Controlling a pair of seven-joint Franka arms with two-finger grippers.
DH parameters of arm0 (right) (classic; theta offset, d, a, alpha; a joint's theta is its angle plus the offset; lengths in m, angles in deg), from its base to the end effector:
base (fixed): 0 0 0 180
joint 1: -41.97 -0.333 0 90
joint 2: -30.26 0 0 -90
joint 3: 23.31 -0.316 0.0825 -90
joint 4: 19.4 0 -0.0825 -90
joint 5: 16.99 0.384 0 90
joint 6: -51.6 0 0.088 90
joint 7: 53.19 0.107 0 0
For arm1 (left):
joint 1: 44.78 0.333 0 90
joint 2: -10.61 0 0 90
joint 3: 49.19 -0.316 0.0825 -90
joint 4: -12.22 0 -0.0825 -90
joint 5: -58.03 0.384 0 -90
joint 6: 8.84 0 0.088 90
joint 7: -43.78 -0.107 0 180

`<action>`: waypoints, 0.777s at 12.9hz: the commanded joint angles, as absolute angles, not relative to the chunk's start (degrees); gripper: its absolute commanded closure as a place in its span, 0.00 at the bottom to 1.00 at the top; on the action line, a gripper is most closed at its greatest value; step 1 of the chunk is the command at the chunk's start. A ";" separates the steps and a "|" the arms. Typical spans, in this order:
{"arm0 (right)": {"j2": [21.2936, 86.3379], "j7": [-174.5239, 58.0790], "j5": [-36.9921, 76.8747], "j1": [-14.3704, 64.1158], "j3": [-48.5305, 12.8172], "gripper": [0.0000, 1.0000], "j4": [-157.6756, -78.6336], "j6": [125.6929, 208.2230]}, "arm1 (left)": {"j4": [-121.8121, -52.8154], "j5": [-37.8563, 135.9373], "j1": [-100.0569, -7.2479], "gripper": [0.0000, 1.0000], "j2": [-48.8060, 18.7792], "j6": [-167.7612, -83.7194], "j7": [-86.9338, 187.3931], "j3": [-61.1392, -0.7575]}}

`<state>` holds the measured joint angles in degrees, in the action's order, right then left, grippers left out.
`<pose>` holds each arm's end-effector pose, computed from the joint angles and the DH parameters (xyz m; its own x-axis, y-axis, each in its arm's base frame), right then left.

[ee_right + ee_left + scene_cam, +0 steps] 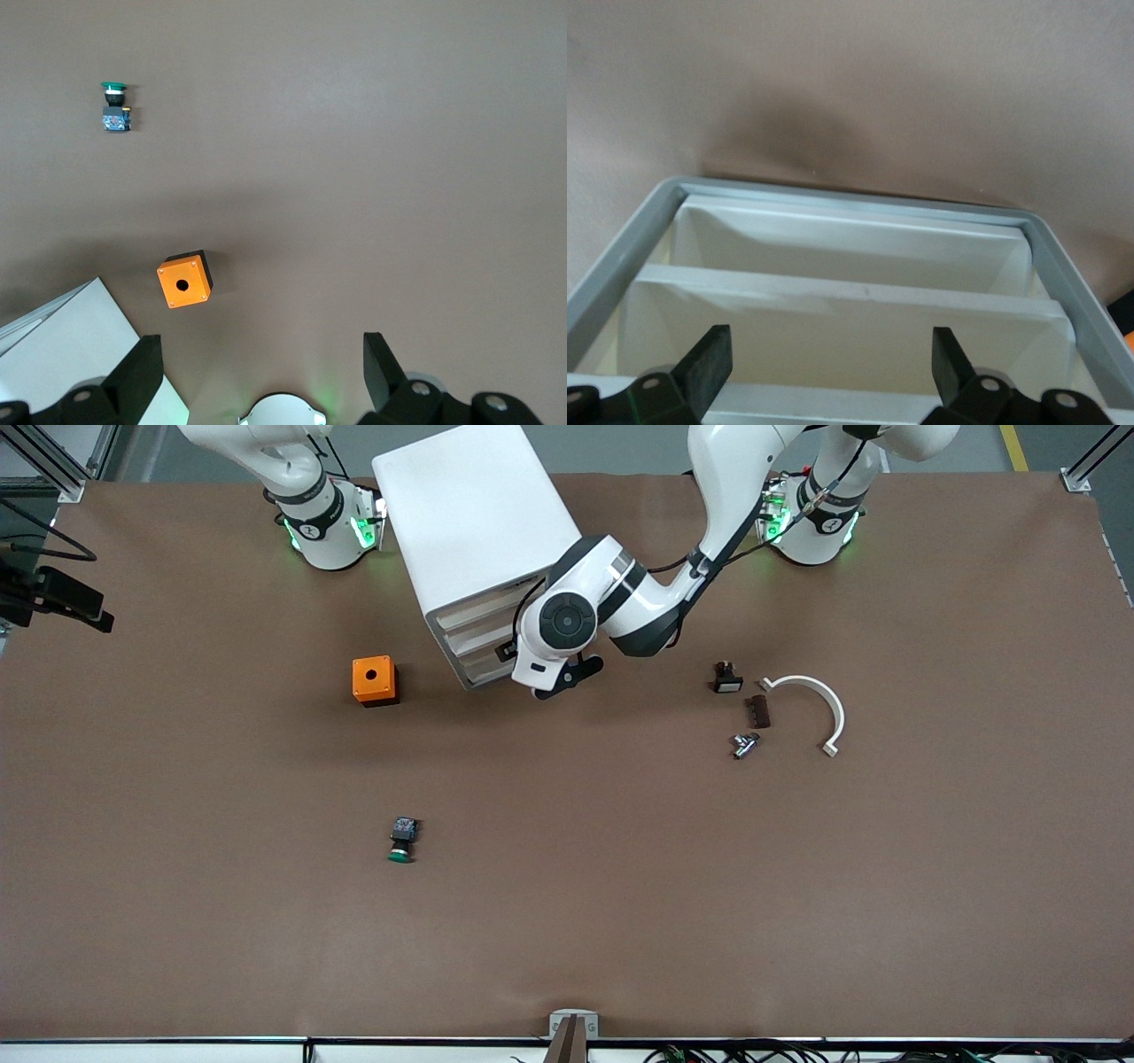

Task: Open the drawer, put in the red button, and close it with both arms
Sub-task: 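Push the drawer shut with the left gripper while the right gripper withdraws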

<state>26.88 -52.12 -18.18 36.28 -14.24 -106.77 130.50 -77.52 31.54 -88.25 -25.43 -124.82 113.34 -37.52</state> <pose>0.5142 -0.0358 0.6608 0.9928 -0.0802 -0.0892 -0.0794 -0.9968 0.0130 0.3867 -0.5664 0.2772 0.7366 0.4377 -0.5156 0.4882 -0.8717 -0.0425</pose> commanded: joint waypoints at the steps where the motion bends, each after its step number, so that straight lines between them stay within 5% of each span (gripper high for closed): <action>1: 22.18 -53.36 -17.96 39.05 -17.66 0.00 -111.77 132.46 | -78.92 29.56 -88.37 0.01 -24.63 -125.91 114.00 -37.32; 10: 21.39 -53.45 -18.05 39.60 -18.74 0.00 -111.77 134.22 | -79.54 29.98 -87.32 0.00 -24.02 -125.82 112.86 -37.67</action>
<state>23.05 -52.63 -18.18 38.26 -17.83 -110.27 133.32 -78.49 28.71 -87.99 -25.51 -125.21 113.27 -37.59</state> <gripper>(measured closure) 0.000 0.000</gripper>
